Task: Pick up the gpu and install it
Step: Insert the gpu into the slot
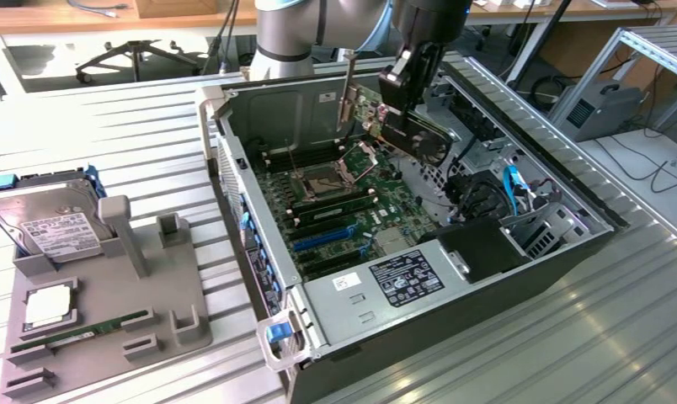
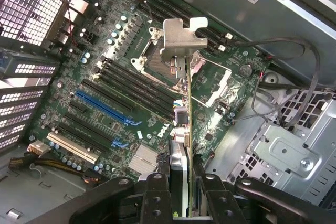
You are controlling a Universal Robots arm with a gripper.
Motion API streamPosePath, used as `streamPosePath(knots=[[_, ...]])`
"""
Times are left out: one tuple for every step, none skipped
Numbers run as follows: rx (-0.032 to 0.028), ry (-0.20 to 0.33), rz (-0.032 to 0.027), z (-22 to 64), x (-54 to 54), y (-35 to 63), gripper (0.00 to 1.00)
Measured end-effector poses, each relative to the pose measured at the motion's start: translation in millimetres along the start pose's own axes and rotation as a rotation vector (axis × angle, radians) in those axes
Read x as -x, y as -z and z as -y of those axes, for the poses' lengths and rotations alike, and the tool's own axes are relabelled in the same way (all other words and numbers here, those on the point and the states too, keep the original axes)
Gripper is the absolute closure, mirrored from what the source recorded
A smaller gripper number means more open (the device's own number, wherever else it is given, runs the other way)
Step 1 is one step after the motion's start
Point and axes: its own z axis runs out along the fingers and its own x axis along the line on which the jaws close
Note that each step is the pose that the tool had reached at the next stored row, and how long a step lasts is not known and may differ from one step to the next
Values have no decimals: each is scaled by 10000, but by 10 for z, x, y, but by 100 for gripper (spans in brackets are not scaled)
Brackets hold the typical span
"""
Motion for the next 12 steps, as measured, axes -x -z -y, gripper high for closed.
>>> streamPosePath(knots=[[1, 14, 1, 0, 0, 0, 73], [1, 31, 2, 0, 0, 0, 73], [1, 46, 3, 0, 0, 0, 73], [1, 58, 3, 0, 0, 0, 73], [2, 72, 4, 0, 0, -1, 73], [3, 85, 5, 0, 0, -1, 73], [2, 99, 4, 0, 0, 0, 73], [3, 118, 6, 0, 0, -1, 73], [3, 138, 6, 0, 0, 0, 73], [3, 155, 7, 0, 0, -1, 73], [4, 171, 8, 0, 0, -1, 73], [5, 188, 9, 0, 0, -1, 73]])
